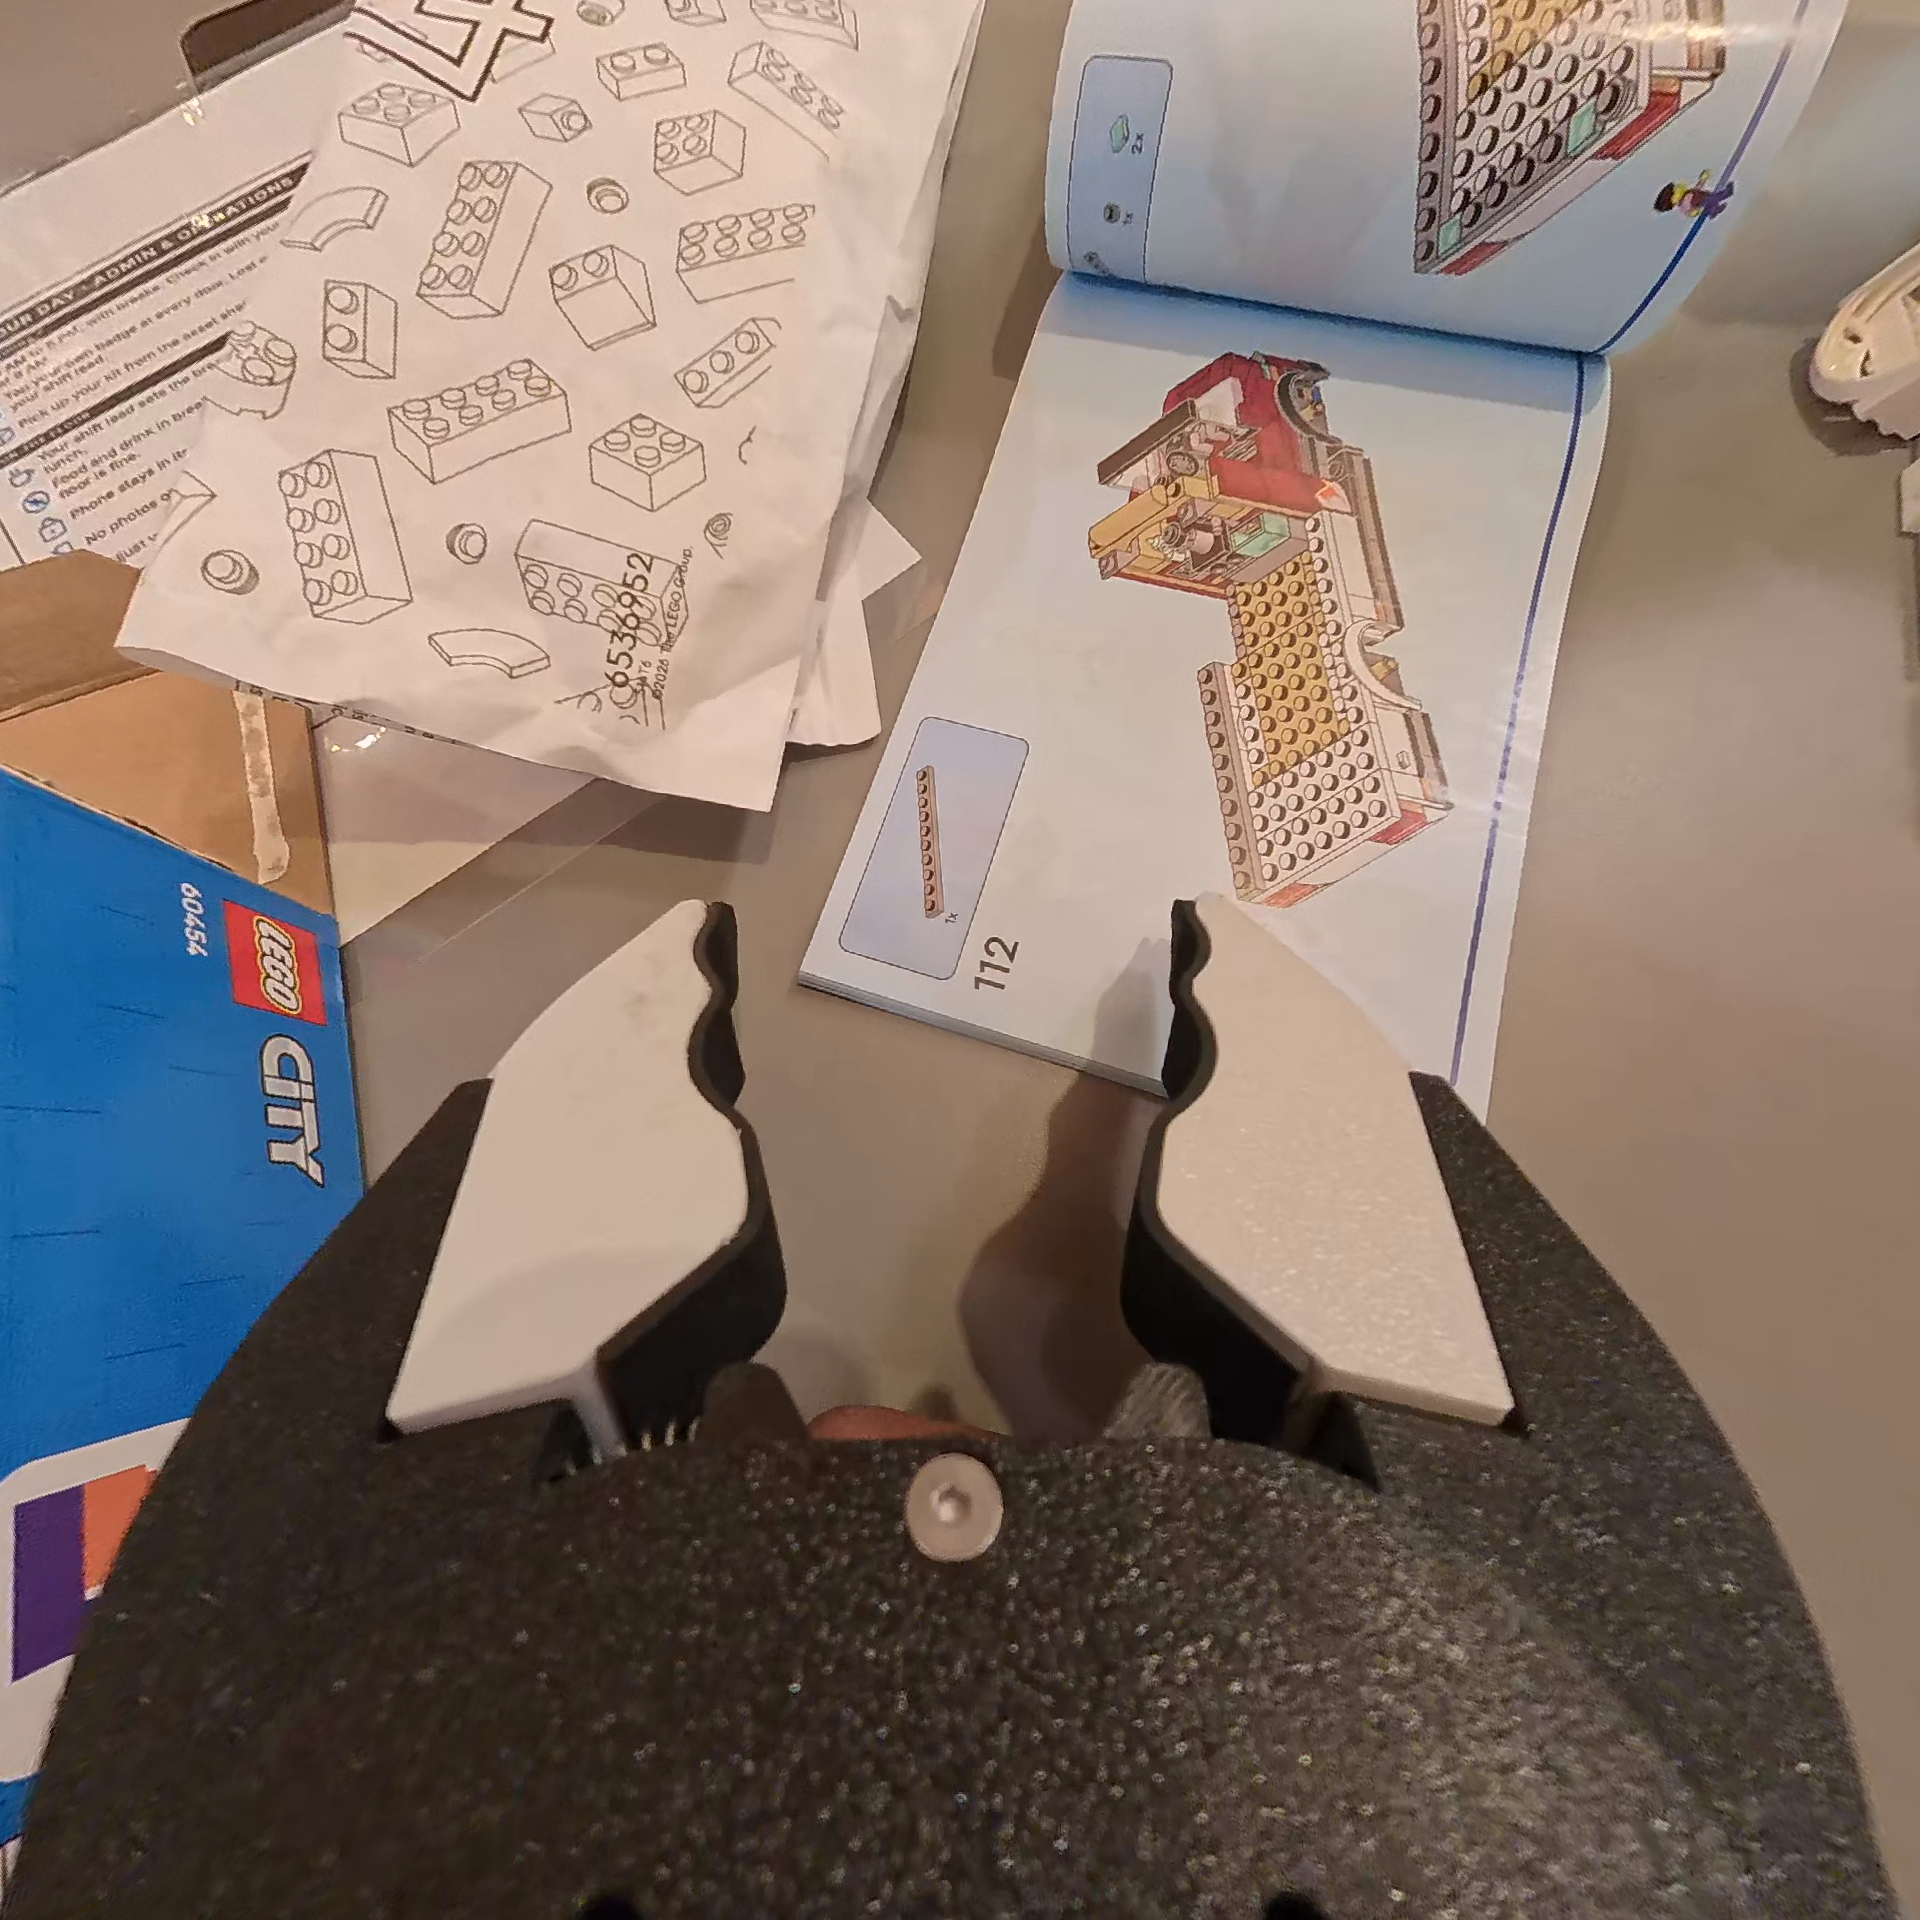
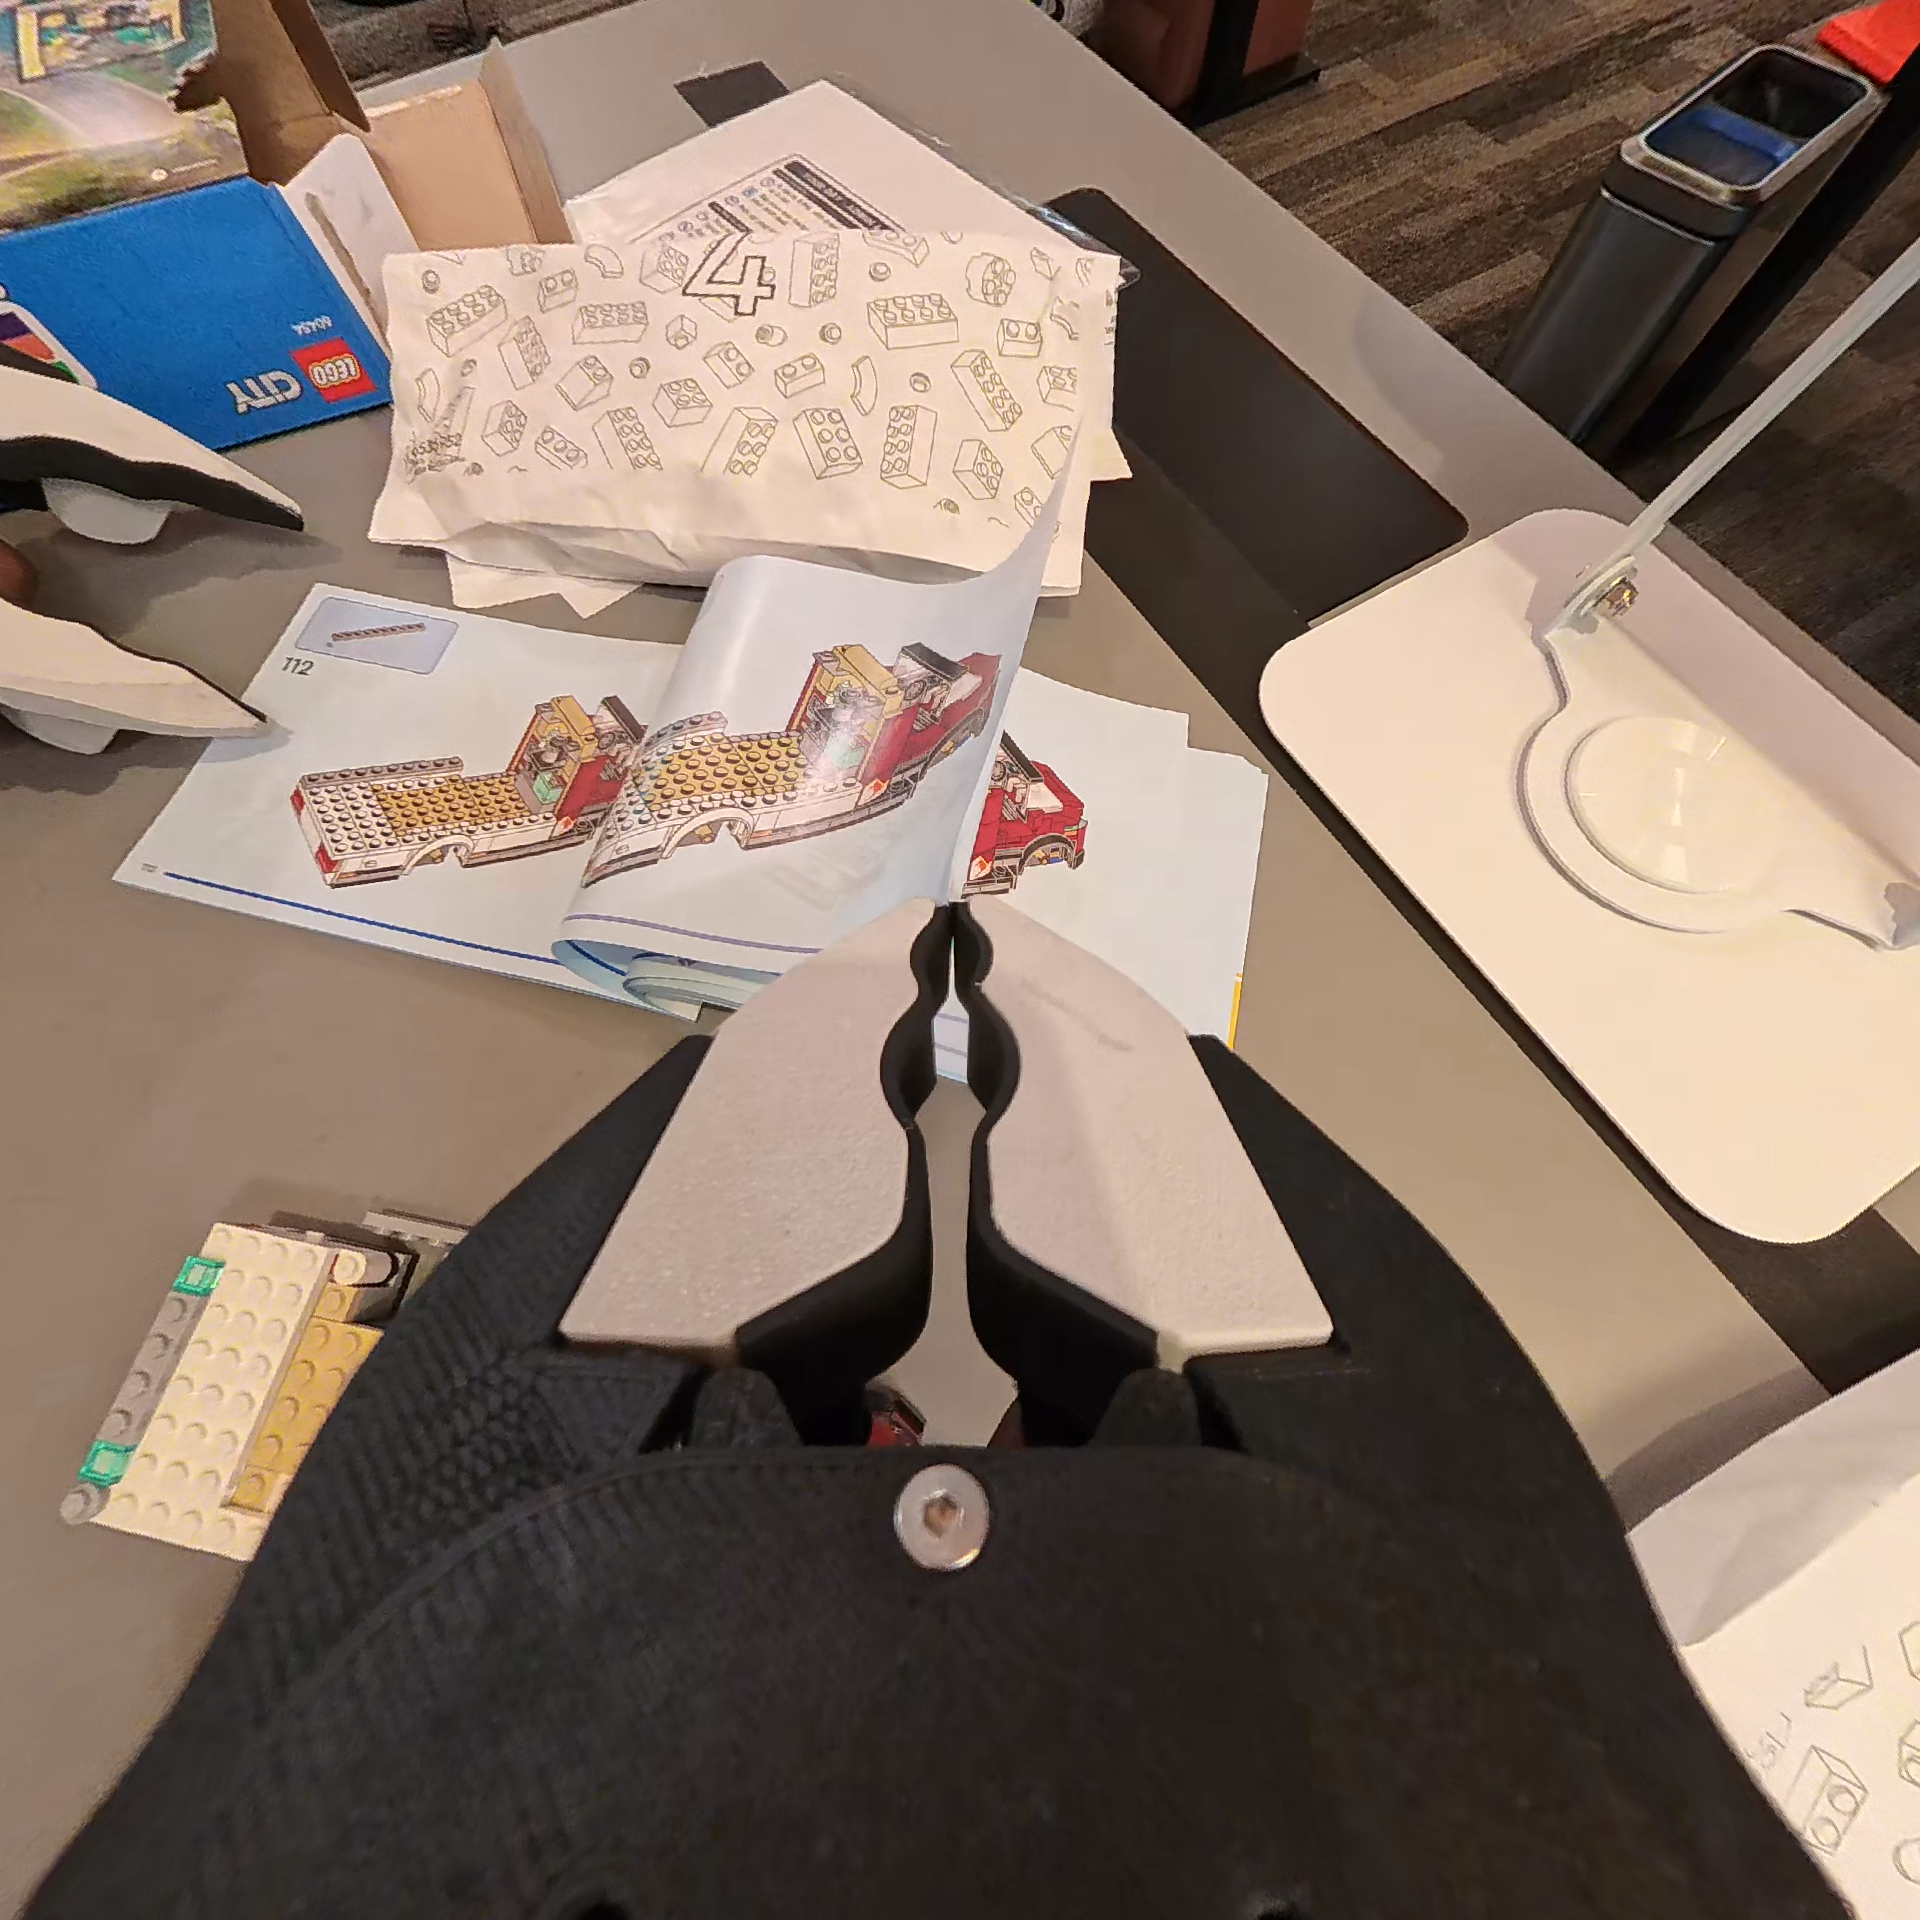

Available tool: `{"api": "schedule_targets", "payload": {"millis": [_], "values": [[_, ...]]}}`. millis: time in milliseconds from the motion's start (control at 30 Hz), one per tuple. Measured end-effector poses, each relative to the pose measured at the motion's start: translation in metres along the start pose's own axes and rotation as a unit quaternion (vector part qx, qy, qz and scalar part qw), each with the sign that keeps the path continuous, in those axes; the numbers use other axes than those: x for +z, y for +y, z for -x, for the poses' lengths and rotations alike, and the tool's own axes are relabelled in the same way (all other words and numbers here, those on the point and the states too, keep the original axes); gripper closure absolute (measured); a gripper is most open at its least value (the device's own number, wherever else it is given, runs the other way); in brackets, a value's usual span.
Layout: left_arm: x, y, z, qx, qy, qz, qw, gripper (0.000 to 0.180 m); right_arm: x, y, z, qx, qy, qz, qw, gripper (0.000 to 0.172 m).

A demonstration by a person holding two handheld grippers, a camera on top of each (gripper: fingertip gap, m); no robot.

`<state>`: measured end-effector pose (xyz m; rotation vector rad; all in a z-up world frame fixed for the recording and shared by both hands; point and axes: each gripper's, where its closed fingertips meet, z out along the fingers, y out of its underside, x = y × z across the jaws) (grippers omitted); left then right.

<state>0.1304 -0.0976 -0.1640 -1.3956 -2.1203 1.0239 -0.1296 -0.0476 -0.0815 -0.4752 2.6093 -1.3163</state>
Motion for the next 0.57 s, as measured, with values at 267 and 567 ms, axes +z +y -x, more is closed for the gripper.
{"api": "schedule_targets", "payload": {"millis": [267,567], "values": [[0.0001,0.0006,-0.0003,0.001,0.000,0.002,1.000,0.100,0.0025,0.0027,-0.0005,0.003,-0.002,0.003,1.000,0.172],[0.0001,0.0008,-0.0004,0.000,0.000,0.003,1.000,0.100,0.0045,0.0084,-0.0064,0.010,0.002,0.009,1.000,0.172]]}}
